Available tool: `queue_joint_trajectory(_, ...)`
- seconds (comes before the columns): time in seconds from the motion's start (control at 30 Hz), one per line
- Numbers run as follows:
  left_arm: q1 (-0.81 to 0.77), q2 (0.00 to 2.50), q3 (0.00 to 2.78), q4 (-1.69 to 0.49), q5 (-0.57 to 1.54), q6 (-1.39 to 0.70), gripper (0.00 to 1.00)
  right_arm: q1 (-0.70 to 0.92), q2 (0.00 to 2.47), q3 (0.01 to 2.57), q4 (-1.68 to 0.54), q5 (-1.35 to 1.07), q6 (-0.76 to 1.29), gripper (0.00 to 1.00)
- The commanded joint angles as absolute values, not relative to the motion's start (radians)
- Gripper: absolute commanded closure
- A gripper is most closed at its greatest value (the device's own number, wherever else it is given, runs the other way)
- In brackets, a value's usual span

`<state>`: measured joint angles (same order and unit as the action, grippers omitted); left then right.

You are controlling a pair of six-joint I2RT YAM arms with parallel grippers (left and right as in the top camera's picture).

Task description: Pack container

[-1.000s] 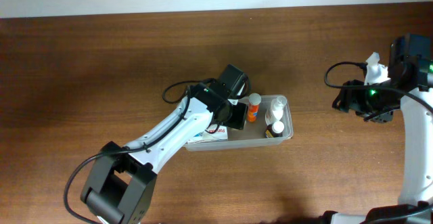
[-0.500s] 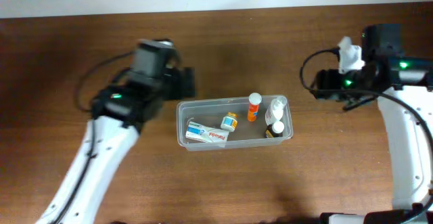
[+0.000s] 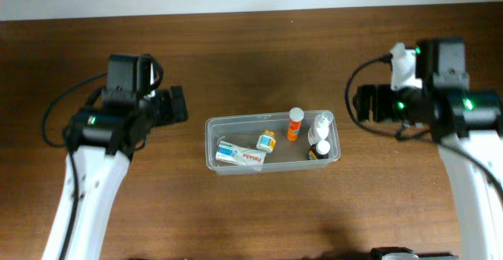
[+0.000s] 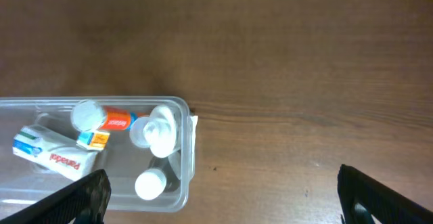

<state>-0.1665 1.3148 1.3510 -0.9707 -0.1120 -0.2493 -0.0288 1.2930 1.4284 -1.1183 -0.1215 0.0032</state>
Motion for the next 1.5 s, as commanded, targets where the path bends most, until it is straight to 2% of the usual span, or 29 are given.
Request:
queue_joint_trajectory(0.0,-0.2,1.068,1.214,-0.916,-0.105,-0.215,0.01,-0.019,1.041,1.249,-1.046,-0.086,0.053,0.02)
queue_joint_trajectory(0.03,-0.22,0.927,1.109,-0.886,-0.11,-0.216,0.0,-0.019,0.902,1.135,-1.006,-0.065,0.053,0.02)
queue_joint_trajectory(0.23,-0.232,0.517,0.81,-0.818,-0.165,-0.253,0.01,-0.019,0.464,0.878,-0.962,-0.025,0.053,0.02)
queue_joint_trajectory(0.37,-0.232,0.358,0.766,-0.96,-0.166,-0.253,0.01,-0.019,0.329,0.849,-1.004,-0.029,0.053,0.02)
queue_joint_trajectory(0.5,-0.232,0.33,0.766,-1.154,-0.165,-0.253,0.01,-0.019,0.293,0.849,-1.006,-0.029,0.053,0.02)
queue_joint_trajectory(1.0,-0.232,0.33,0.765,-1.161,-0.166,-0.257,0.01,-0.019,0.245,0.817,-1.071,-0.012,0.03,0.02)
queue_joint_trajectory(1.13,-0.232,0.33,0.765,-1.161,-0.166,-0.257,0.01,-0.019,0.159,0.639,-0.912,-0.049,0.03,0.02)
queue_joint_trajectory(1.33,-0.232,0.33,0.765,-1.161,-0.166,-0.257,0.01,-0.019,0.006,0.23,-0.345,-0.181,0.03,0.02)
queue_joint_trajectory(1.47,-0.232,0.33,0.765,-1.161,-0.166,-0.257,0.01,-0.018,0.003,0.123,-0.12,-0.176,-0.044,0.02)
